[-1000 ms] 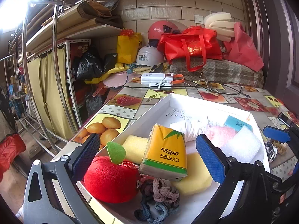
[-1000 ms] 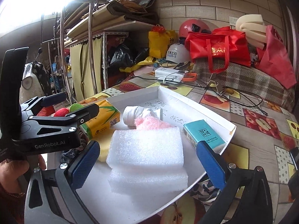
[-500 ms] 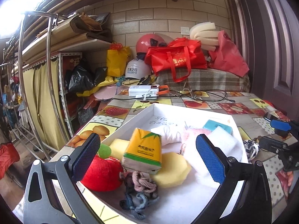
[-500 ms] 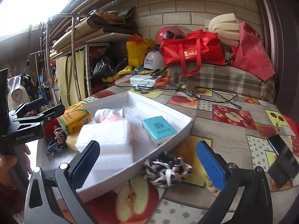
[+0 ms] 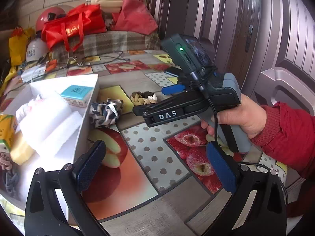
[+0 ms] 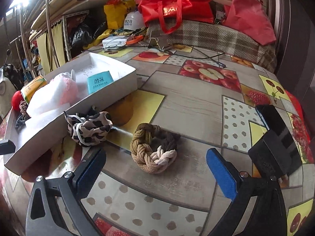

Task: Organize soft objects
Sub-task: 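Withdraw both tools to the scrunchie and braided rope ring on the table, then grasp the black-white scrunchie with the left tool while the right grasps the rope ring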

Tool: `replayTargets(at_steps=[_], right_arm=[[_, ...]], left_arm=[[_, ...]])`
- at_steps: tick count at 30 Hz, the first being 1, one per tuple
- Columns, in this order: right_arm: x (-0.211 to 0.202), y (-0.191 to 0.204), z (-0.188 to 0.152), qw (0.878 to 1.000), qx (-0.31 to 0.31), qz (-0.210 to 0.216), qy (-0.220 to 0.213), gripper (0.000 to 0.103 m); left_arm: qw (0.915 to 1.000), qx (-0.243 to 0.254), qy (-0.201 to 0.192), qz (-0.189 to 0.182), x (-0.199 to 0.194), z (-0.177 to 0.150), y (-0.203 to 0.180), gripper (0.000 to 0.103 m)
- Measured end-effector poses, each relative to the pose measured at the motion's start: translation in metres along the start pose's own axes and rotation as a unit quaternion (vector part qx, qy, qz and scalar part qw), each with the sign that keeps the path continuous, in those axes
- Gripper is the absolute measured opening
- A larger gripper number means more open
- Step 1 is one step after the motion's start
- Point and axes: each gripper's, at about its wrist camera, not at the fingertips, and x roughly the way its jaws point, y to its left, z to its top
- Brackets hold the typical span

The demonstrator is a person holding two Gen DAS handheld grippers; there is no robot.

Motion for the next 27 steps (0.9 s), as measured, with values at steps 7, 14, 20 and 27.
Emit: replayTargets(at_steps=[7, 14, 20, 27], right_arm=[[0.009, -0.002, 0.005, 1.0, 0.005, 0.004, 0.012, 0.061], [0.004, -0.025, 0.004, 0.998, 0.068, 0.006, 0.0, 0.046], [0.002, -0.029, 0.003, 0.997, 0.08, 0.011, -0.002, 0.046], [0.002, -0.029, 0.003, 0.996, 0.085, 0.015, -0.003, 0.046]], left_arm=[[0.9981, -0.046, 0.033, 0.025, 0.022, 0.007, 0.013, 0.103], [0.9948, -0.062, 0.035, 0.073, 0.024, 0.007, 0.037, 0.103], [0.9949, -0.065, 0.029, 0.071, 0.033, 0.016, 0.047, 0.103], [0.9908, -0.048, 0.063, 0.109, 0.06, 0.025, 0.024, 0.099]])
